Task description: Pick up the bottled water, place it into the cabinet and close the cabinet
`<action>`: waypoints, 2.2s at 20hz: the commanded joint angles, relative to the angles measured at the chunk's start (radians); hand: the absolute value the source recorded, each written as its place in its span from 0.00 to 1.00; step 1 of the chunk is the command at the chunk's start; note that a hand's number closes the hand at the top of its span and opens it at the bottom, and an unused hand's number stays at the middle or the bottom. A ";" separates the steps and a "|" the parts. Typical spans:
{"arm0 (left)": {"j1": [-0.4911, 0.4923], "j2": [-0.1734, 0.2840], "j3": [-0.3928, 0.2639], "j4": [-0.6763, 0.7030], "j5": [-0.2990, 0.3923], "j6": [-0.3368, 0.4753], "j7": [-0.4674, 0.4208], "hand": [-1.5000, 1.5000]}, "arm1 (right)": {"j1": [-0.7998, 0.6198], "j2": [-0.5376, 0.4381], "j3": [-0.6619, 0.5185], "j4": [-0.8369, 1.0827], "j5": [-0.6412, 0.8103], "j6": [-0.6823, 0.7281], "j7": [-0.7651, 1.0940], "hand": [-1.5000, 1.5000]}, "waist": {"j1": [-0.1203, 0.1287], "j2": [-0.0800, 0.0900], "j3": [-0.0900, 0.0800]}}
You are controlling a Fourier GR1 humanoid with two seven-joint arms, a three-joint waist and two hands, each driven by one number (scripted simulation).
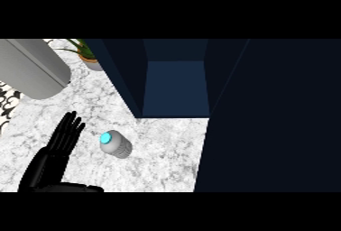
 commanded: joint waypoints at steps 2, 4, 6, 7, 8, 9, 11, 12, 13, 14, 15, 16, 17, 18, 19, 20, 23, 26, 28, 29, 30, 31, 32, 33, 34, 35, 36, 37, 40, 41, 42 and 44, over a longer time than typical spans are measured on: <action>-0.040 -0.007 0.016 0.234 -0.046 -0.016 -0.141 0.00 | 0.013 -0.038 -0.005 -0.119 0.076 -0.006 0.051 0.00 | -0.003 0.001 0.000; -0.110 -0.015 0.019 0.298 -0.053 0.001 -0.142 0.00 | 0.018 -0.043 0.012 -0.091 0.092 -0.011 0.032 0.00 | -0.003 0.001 0.000; -0.111 -0.026 0.031 0.395 -0.075 0.008 -0.224 0.00 | 0.047 -0.047 0.030 -0.097 0.101 -0.021 -0.003 0.00 | -0.005 0.001 0.000; -0.164 0.024 0.073 0.472 -0.041 -0.039 -0.233 0.00 | 0.014 -0.038 0.050 -0.072 0.120 -0.026 0.002 0.00 | -0.005 0.001 -0.001; -0.108 0.009 0.049 0.461 -0.070 -0.034 -0.275 0.00 | 0.021 -0.062 0.002 -0.133 0.090 -0.028 0.055 0.00 | -0.003 0.001 0.000; -0.177 0.014 0.063 0.492 -0.046 -0.036 -0.241 0.00 | 0.017 -0.066 -0.057 -0.064 0.036 -0.012 0.005 0.00 | 0.000 0.002 0.001; -0.179 -0.010 0.038 0.583 -0.091 -0.029 -0.323 0.00 | 0.002 -0.073 -0.066 -0.058 0.031 -0.008 -0.008 0.00 | -0.001 0.002 0.000; -0.166 0.073 0.102 0.559 -0.024 -0.101 -0.303 0.00 | -0.013 -0.057 0.024 -0.113 0.106 -0.034 0.080 0.00 | 0.002 0.000 0.000; -0.165 0.053 0.086 0.658 -0.072 -0.096 -0.423 0.00 | 0.051 -0.063 0.068 -0.110 0.119 -0.040 0.010 0.00 | -0.005 0.000 0.000; -0.153 0.009 0.051 0.639 -0.098 -0.061 -0.435 0.00 | 0.014 -0.060 0.034 -0.096 0.099 -0.039 0.028 0.00 | 0.001 0.000 0.000; -0.226 -0.023 0.047 0.690 -0.102 -0.022 -0.401 0.00 | 0.005 -0.047 0.030 -0.066 0.108 -0.057 0.005 0.00 | -0.003 0.001 0.000; -0.234 0.000 0.067 0.722 -0.091 -0.046 -0.435 0.00 | -0.054 -0.044 0.050 -0.132 0.137 -0.072 0.123 0.00 | -0.003 0.001 -0.001; -0.278 0.029 0.097 0.745 -0.065 -0.061 -0.407 0.00 | 0.027 -0.051 0.121 -0.124 0.179 -0.086 0.044 0.00 | -0.009 -0.001 -0.001; -0.246 -0.023 0.063 0.781 -0.118 -0.011 -0.493 0.00 | -0.055 -0.067 -0.023 -0.071 0.073 -0.055 0.070 0.00 | 0.000 0.002 0.000; -0.298 0.029 0.097 0.877 -0.099 -0.068 -0.536 0.00 | -0.069 -0.051 0.001 -0.071 0.089 -0.067 0.066 0.00 | -0.003 0.003 -0.001; -0.303 0.013 0.109 0.936 -0.109 -0.041 -0.592 0.00 | -0.008 -0.082 0.014 -0.103 0.085 -0.057 0.016 0.00 | -0.012 0.003 -0.001; -0.378 0.019 0.125 1.035 -0.114 -0.026 -0.642 0.00 | -0.067 -0.033 0.068 -0.088 0.149 -0.109 0.103 0.00 | -0.005 0.002 -0.001; -0.423 0.025 0.136 1.139 -0.127 -0.022 -0.730 0.00 | 0.002 -0.094 0.029 -0.106 0.092 -0.075 0.041 0.00 | -0.010 0.003 -0.001; -0.428 0.017 0.133 1.170 -0.127 -0.023 -0.750 0.00 | -0.042 -0.073 0.041 -0.106 0.118 -0.097 0.091 0.00 | -0.005 0.002 -0.001; -0.434 -0.016 0.134 1.166 -0.127 0.017 -0.752 0.00 | 0.023 -0.097 0.056 -0.104 0.115 -0.089 0.015 0.00 | -0.008 0.001 0.000; -0.427 -0.031 0.133 1.132 -0.112 0.023 -0.737 0.00 | 0.003 -0.092 0.041 -0.092 0.101 -0.089 0.027 0.00 | -0.002 0.001 0.000; -0.501 0.011 0.172 1.259 -0.106 -0.001 -0.790 0.00 | 0.015 -0.126 -0.032 -0.082 0.017 -0.054 -0.018 0.00 | -0.010 0.004 0.000; -0.526 -0.005 0.167 1.279 -0.106 0.005 -0.789 0.00 | -0.058 -0.060 0.042 -0.015 0.115 -0.099 0.003 0.00 | -0.005 0.004 -0.001; -0.489 0.046 0.183 1.272 -0.095 -0.039 -0.819 0.00 | 0.066 -0.143 0.054 -0.150 0.085 -0.066 0.013 0.00 | -0.013 0.002 0.000; -0.530 0.024 0.177 1.282 -0.100 -0.012 -0.813 0.00 | -0.023 -0.114 -0.002 -0.091 0.072 -0.074 0.029 0.00 | -0.005 0.003 0.000; -0.515 0.028 0.179 1.292 -0.094 -0.028 -0.840 0.00 | 0.011 -0.082 0.088 -0.061 0.135 -0.102 -0.011 0.00 | -0.004 0.002 0.000; -0.518 0.005 0.177 1.312 -0.096 -0.022 -0.865 0.00 | 0.041 -0.122 0.036 -0.101 0.068 -0.075 -0.026 0.00 | -0.007 0.002 0.000; -0.559 0.020 0.188 1.314 -0.085 -0.032 -0.852 1.00 | 0.000 -0.125 0.017 -0.131 0.069 -0.080 0.041 0.00 | -0.008 0.003 -0.001; -0.580 -0.005 0.153 1.304 -0.092 -0.069 -0.794 1.00 | -0.029 -0.093 0.067 -0.073 0.124 -0.104 0.027 0.00 | -0.003 0.001 0.000; -0.578 -0.015 0.153 1.298 -0.089 -0.063 -0.812 1.00 | -0.013 -0.115 0.049 -0.120 0.097 -0.094 0.053 0.00 | -0.003 0.000 0.000; -0.588 -0.021 0.153 1.326 -0.091 -0.084 -0.837 1.00 | -0.024 -0.153 -0.074 -0.155 -0.017 -0.065 0.077 0.00 | -0.006 0.003 0.000; -0.581 -0.014 0.115 1.309 -0.132 -0.062 -0.869 1.00 | -0.042 -0.103 0.016 -0.056 0.071 -0.092 0.024 0.00 | 0.000 0.001 0.000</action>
